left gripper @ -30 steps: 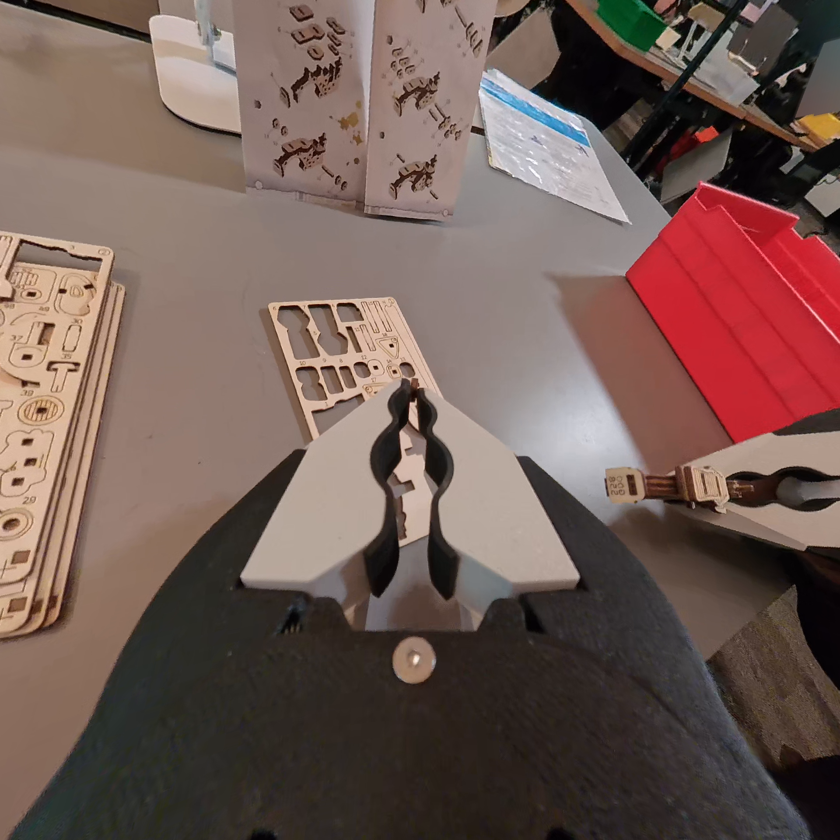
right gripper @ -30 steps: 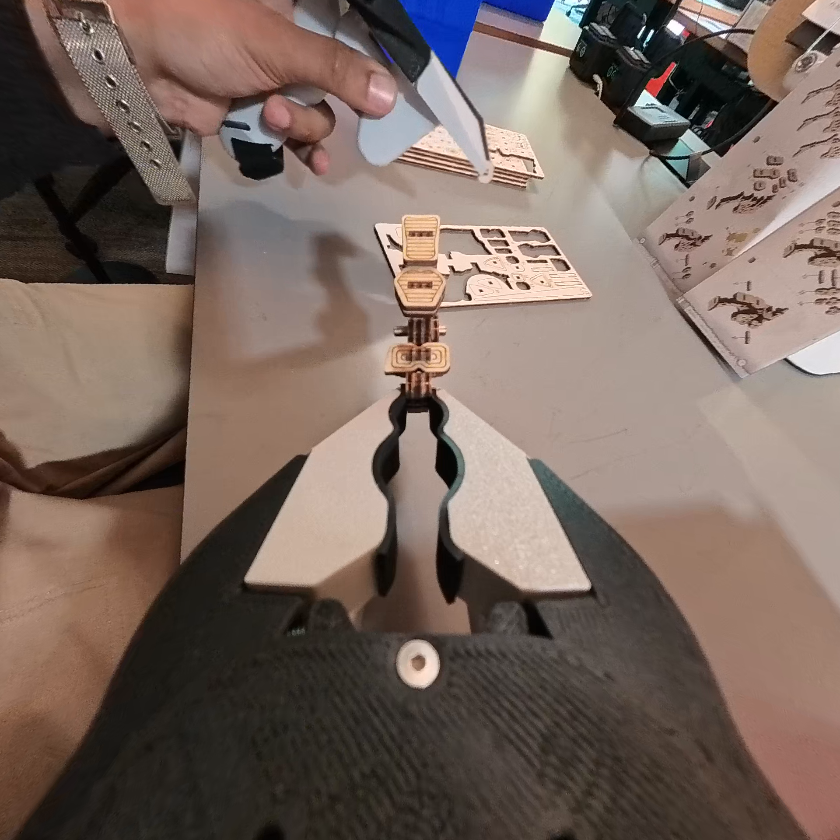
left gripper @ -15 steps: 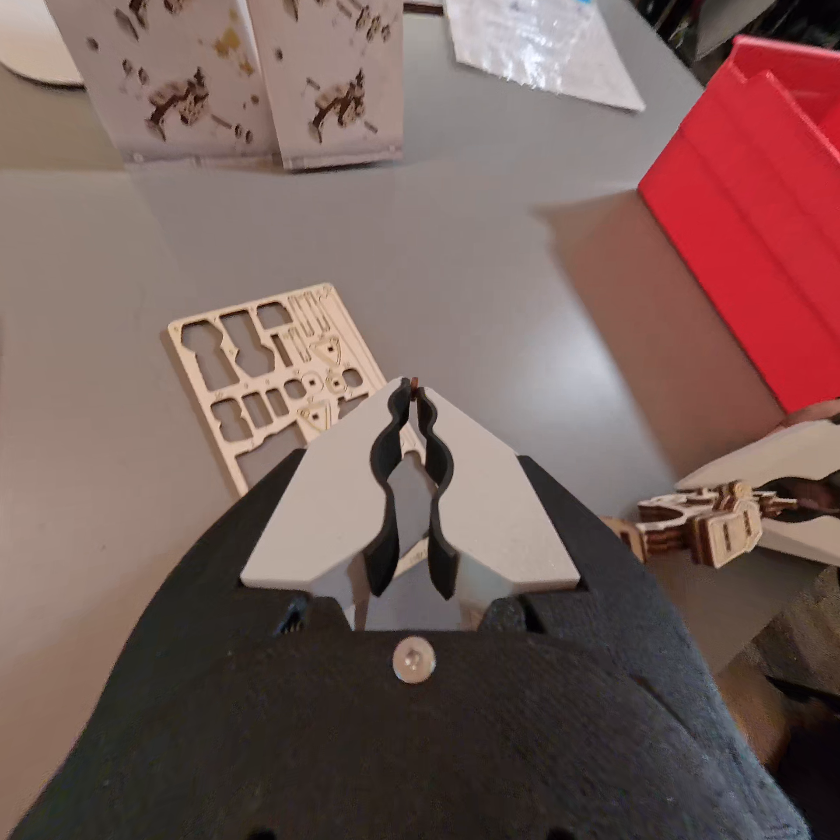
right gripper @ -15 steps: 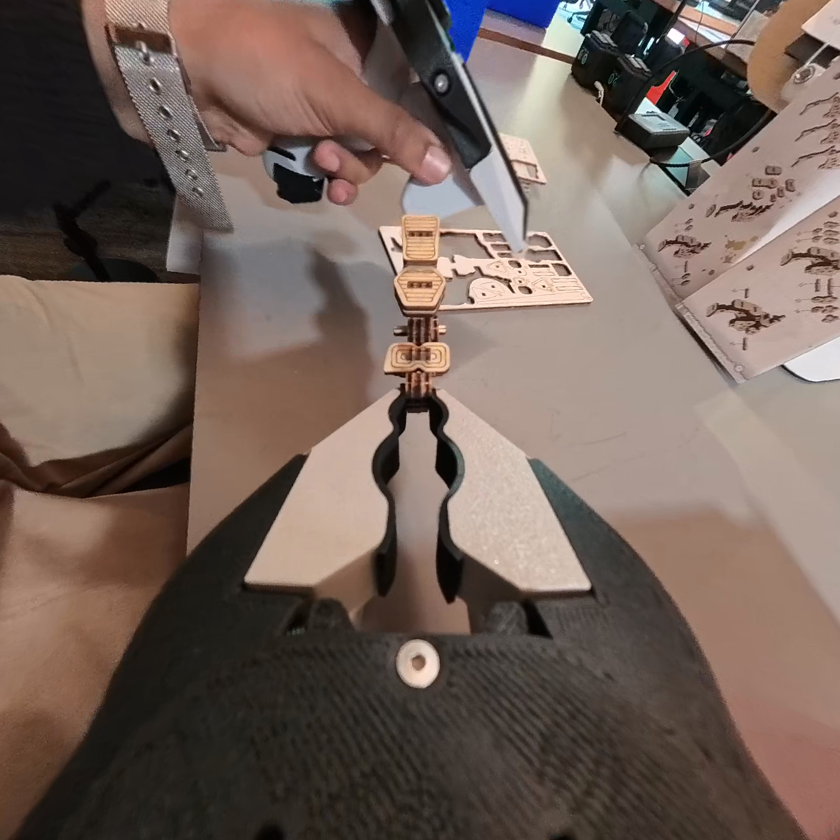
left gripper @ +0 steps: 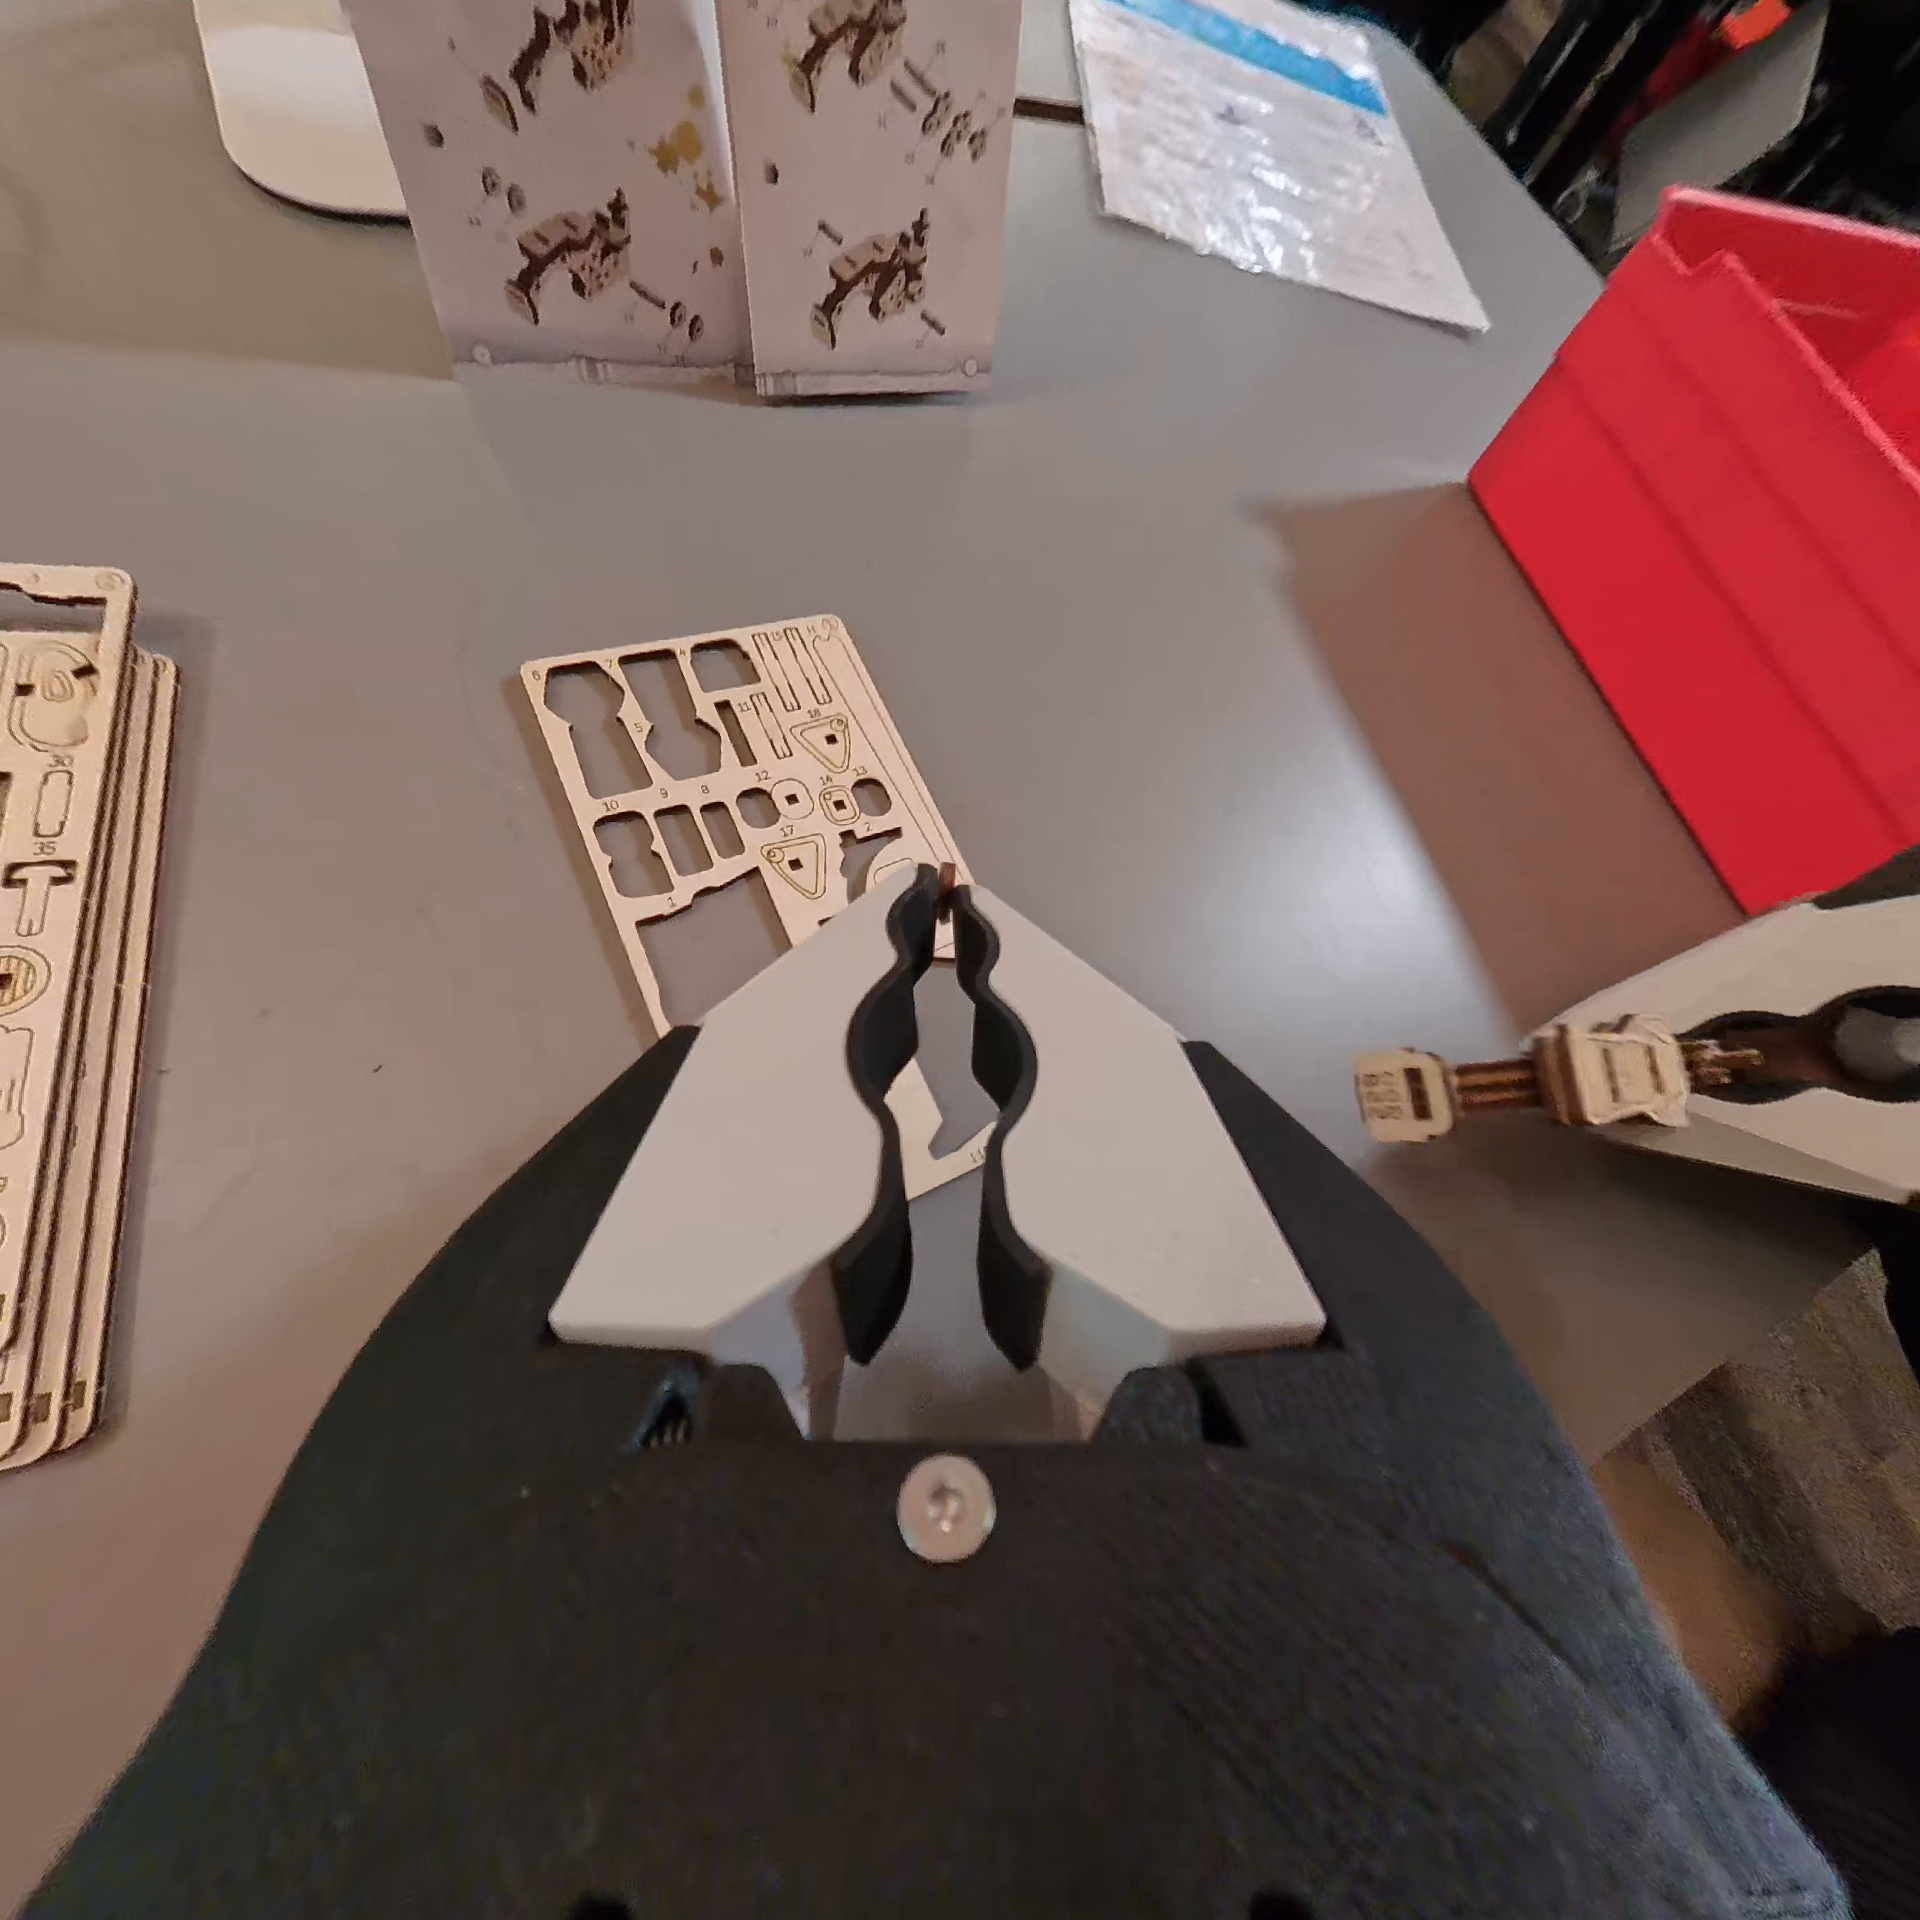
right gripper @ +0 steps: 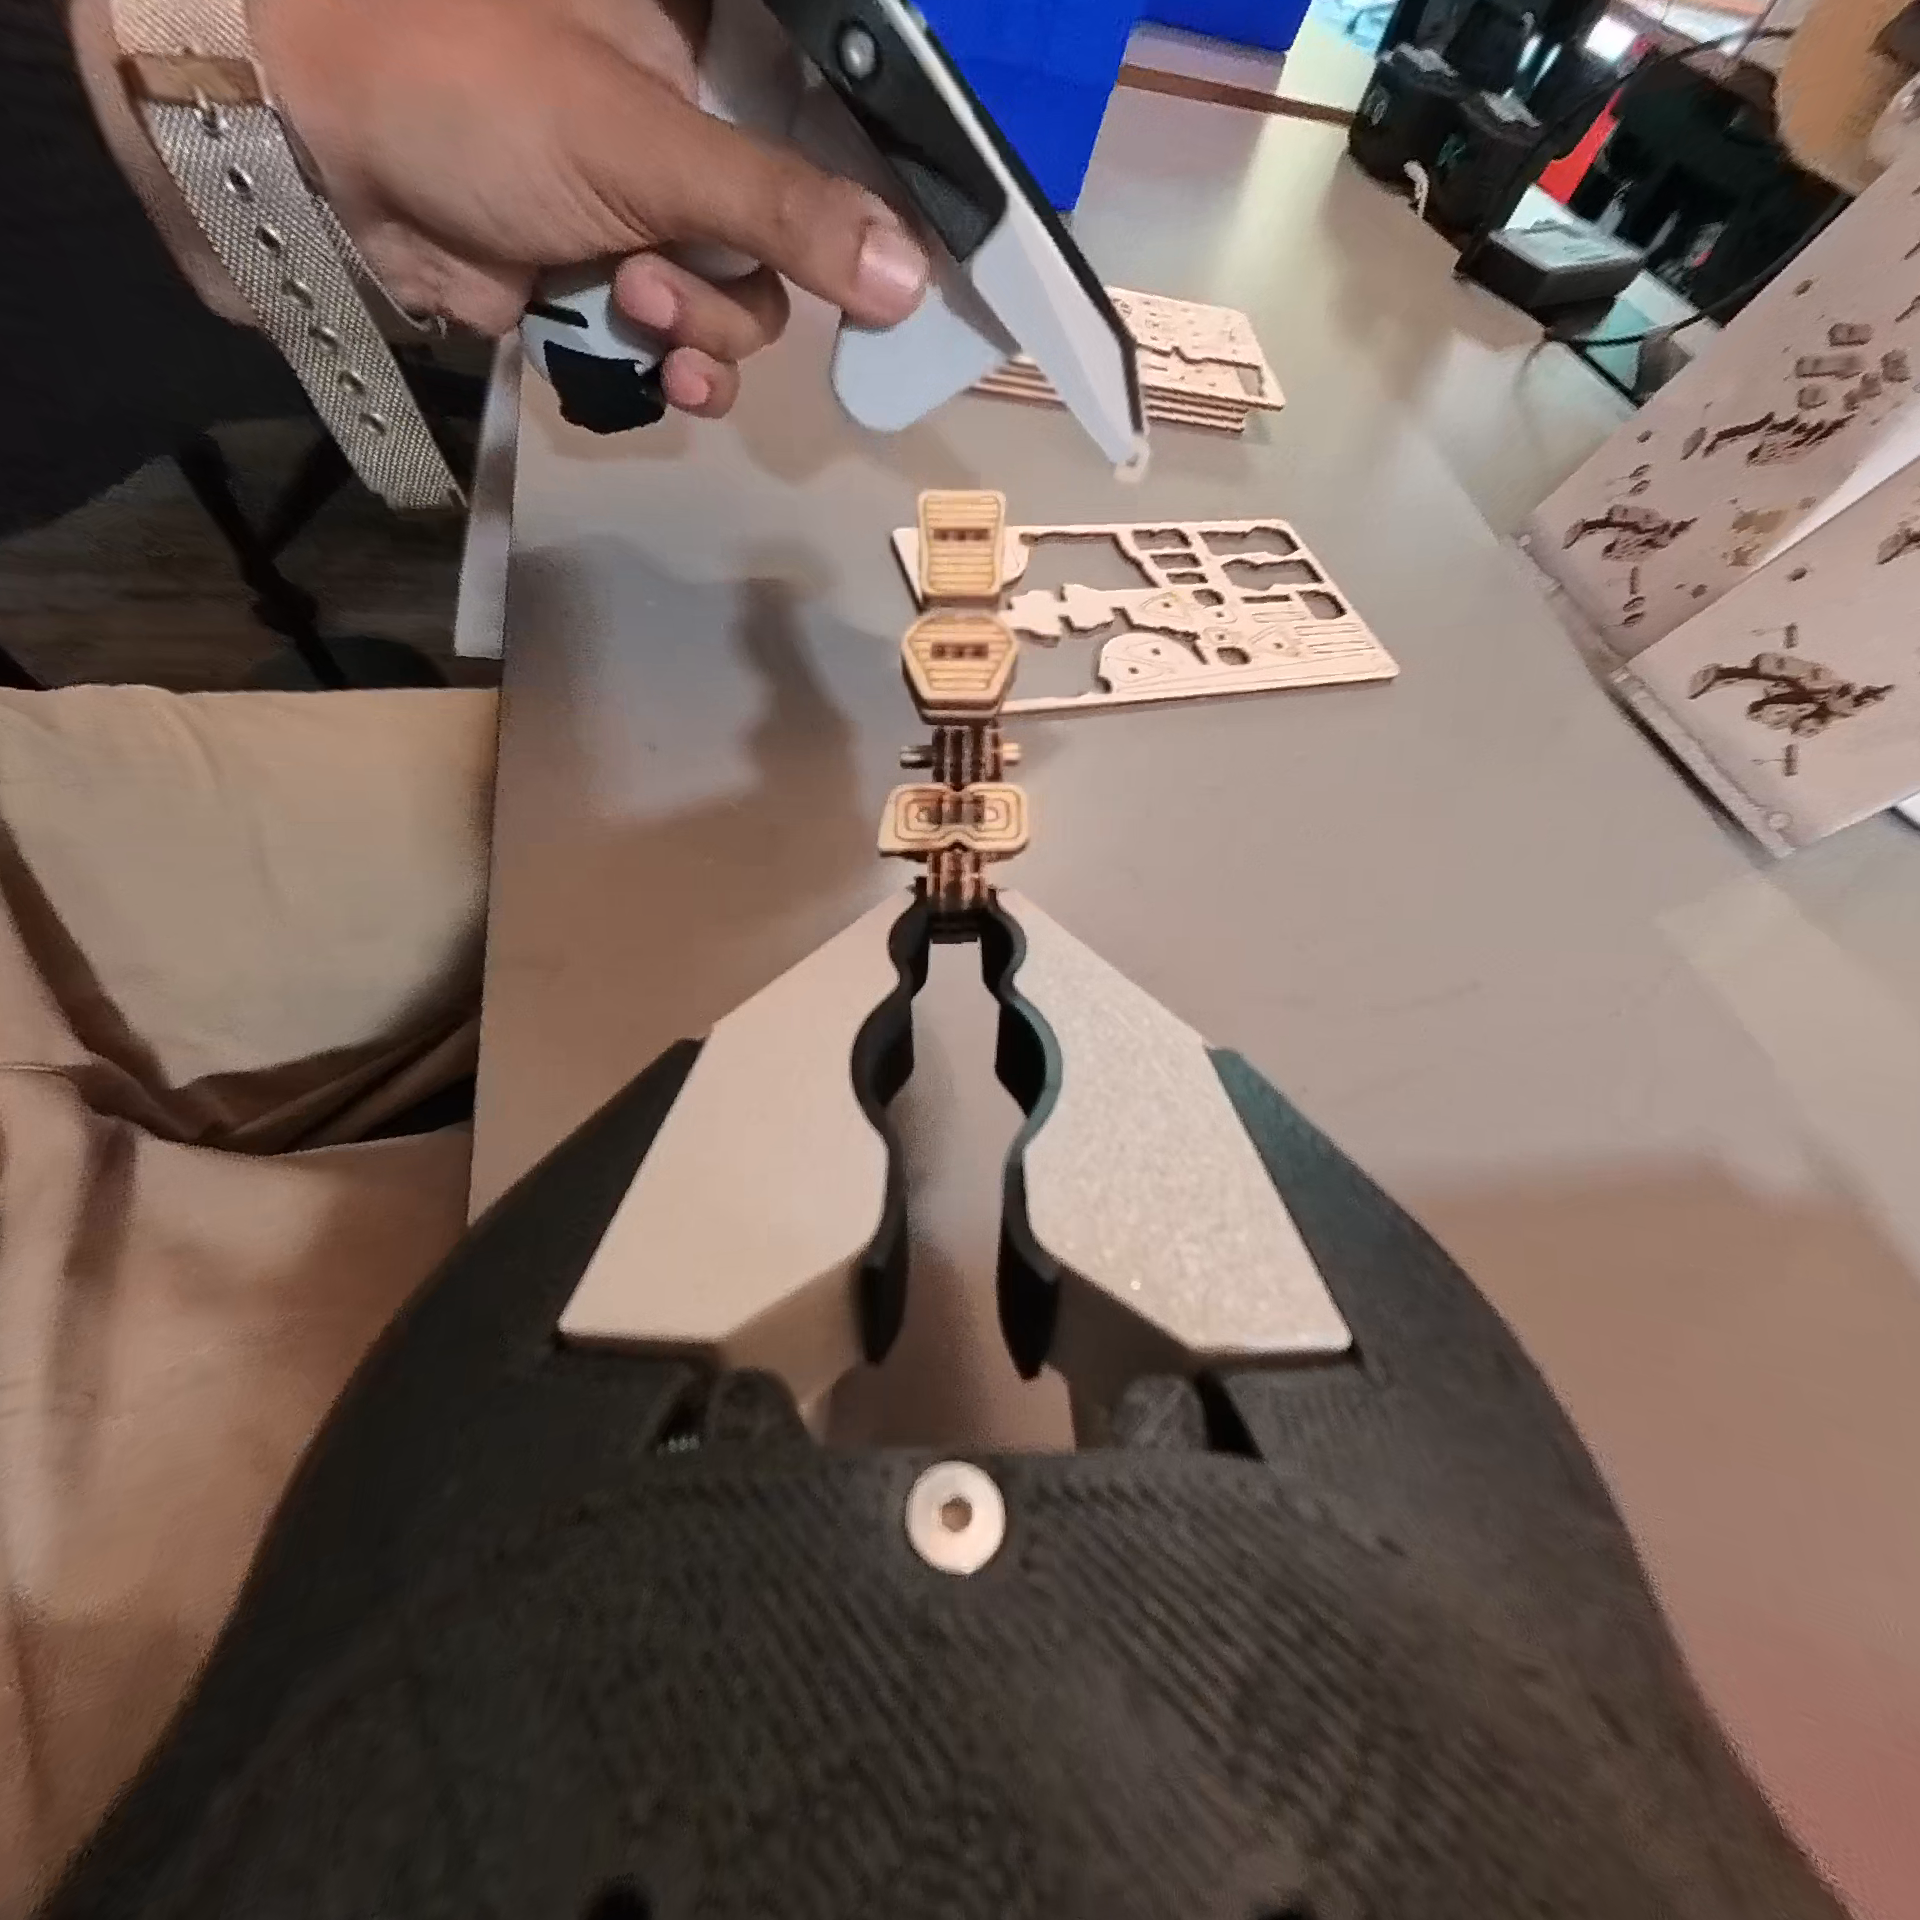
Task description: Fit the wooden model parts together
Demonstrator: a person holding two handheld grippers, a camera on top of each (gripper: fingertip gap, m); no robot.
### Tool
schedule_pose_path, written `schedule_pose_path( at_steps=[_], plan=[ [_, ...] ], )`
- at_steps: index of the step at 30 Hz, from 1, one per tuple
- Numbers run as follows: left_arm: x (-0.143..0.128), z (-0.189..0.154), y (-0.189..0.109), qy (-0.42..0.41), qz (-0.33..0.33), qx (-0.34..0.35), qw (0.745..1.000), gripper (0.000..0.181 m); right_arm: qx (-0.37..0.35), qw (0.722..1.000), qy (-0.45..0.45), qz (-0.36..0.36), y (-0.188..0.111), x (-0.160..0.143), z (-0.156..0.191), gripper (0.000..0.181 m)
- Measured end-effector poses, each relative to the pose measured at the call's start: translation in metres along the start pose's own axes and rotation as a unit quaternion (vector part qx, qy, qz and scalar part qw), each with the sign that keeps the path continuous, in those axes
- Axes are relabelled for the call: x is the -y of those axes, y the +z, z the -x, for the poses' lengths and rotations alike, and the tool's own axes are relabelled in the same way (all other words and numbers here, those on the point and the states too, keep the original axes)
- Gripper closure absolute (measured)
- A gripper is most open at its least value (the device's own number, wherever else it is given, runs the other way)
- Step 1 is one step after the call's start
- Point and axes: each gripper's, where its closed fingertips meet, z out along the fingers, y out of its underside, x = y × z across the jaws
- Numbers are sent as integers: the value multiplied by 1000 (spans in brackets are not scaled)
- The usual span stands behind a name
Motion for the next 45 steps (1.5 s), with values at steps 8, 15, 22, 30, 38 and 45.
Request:
schedule_pose_path(
  at_steps=[8, 15, 22, 30, 38, 45],
  plan=[
    [30, 13, -7, 14, -43, -45, 998, 180, 51, 995, 78, 22, 4, 3, -4, 173],
    [84, 33, 35, 17, -71, -148, 986, 180, 42, 988, 135, 61, 27, 5, -18, 173],
    [94, 21, 39, 1, -46, -227, 973, 180, 0, 982, 169, 79, 45, 5, -16, 174],
    [85, -63, 53, 129, -12, -365, 922, 180, -8, 988, 112, 108, 39, -5, 7, 173],
    [30, -130, 37, 229, -9, -479, 847, 180, -44, 989, 25, 137, 8, -22, 24, 173],
    [-10, -152, 27, 222, 55, -569, 790, 180, -97, 983, 26, 155, -21, -29, 31, 173]
  ],
)
